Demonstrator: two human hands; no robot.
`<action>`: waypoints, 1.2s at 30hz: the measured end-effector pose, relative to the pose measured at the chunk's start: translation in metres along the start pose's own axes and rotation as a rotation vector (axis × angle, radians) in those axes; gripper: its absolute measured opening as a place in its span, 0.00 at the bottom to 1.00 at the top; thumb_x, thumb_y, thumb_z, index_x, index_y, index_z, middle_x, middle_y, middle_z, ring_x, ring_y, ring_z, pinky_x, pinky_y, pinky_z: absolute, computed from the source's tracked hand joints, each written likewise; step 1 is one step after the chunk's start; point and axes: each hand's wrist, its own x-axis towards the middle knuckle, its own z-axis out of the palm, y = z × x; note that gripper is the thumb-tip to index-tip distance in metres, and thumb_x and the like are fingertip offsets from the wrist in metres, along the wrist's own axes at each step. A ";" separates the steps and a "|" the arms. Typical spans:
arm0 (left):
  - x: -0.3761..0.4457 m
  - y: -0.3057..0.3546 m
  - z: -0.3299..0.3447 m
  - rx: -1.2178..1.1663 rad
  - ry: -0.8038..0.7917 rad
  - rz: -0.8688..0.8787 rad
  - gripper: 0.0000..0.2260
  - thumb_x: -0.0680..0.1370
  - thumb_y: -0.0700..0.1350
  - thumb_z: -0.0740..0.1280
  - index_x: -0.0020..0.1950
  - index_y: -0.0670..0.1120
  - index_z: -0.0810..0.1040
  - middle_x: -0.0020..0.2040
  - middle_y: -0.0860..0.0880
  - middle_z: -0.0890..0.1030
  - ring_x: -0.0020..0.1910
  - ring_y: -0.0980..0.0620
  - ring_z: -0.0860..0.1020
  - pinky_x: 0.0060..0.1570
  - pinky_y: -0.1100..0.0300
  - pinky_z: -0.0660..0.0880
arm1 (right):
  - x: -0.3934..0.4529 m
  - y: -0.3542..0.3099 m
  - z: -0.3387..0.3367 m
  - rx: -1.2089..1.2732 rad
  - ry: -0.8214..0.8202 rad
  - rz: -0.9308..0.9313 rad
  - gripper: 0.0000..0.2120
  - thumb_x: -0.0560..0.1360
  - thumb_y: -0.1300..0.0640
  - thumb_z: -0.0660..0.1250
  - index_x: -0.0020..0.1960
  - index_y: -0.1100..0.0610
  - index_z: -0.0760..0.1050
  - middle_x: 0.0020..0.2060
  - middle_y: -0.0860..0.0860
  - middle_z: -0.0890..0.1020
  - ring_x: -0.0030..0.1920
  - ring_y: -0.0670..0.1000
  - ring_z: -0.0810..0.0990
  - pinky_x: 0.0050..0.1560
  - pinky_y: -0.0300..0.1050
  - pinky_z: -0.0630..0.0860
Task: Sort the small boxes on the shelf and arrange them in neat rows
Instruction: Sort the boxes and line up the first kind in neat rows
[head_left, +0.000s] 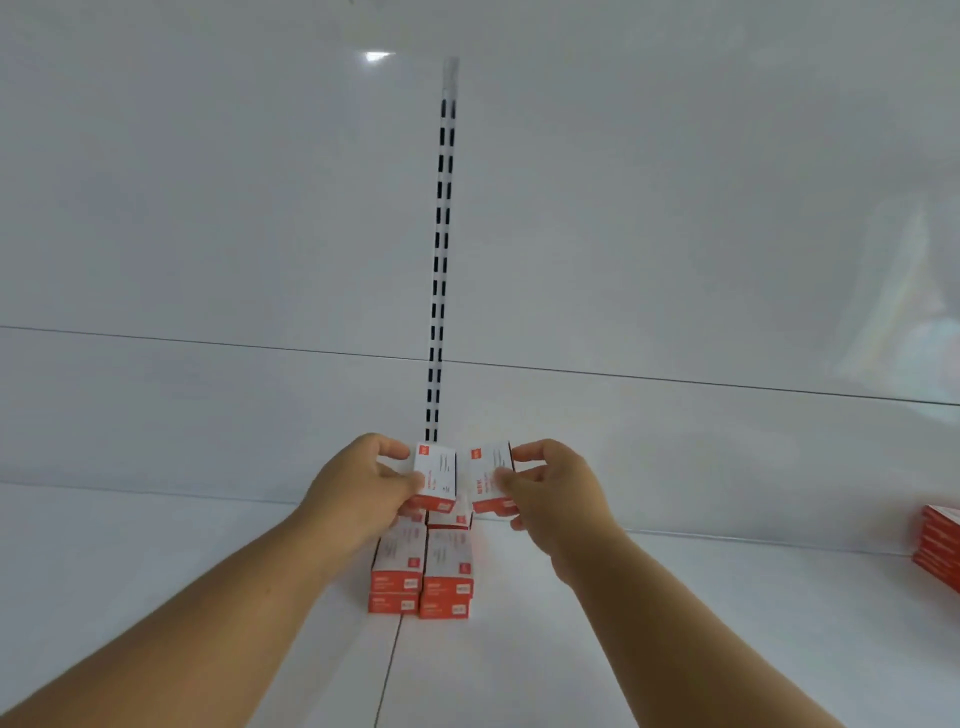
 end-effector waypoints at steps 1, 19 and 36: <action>0.006 -0.007 -0.003 -0.010 -0.008 -0.016 0.09 0.79 0.46 0.69 0.58 0.51 0.74 0.47 0.49 0.84 0.40 0.54 0.84 0.41 0.56 0.82 | 0.002 0.001 0.011 -0.029 0.010 0.019 0.05 0.77 0.55 0.68 0.52 0.53 0.74 0.39 0.50 0.84 0.32 0.45 0.83 0.28 0.35 0.74; 0.028 -0.054 -0.005 0.105 -0.081 0.105 0.07 0.79 0.53 0.67 0.47 0.52 0.73 0.43 0.56 0.80 0.38 0.61 0.80 0.32 0.68 0.75 | 0.002 0.018 0.054 -0.409 0.213 0.068 0.22 0.79 0.40 0.57 0.38 0.58 0.67 0.32 0.51 0.75 0.31 0.48 0.71 0.31 0.42 0.67; 0.006 -0.038 -0.032 0.327 -0.396 0.066 0.11 0.76 0.57 0.70 0.41 0.53 0.73 0.39 0.58 0.82 0.39 0.57 0.83 0.43 0.60 0.79 | -0.011 0.007 0.036 -0.602 -0.278 0.144 0.20 0.67 0.38 0.75 0.49 0.49 0.73 0.40 0.46 0.83 0.34 0.45 0.81 0.30 0.38 0.73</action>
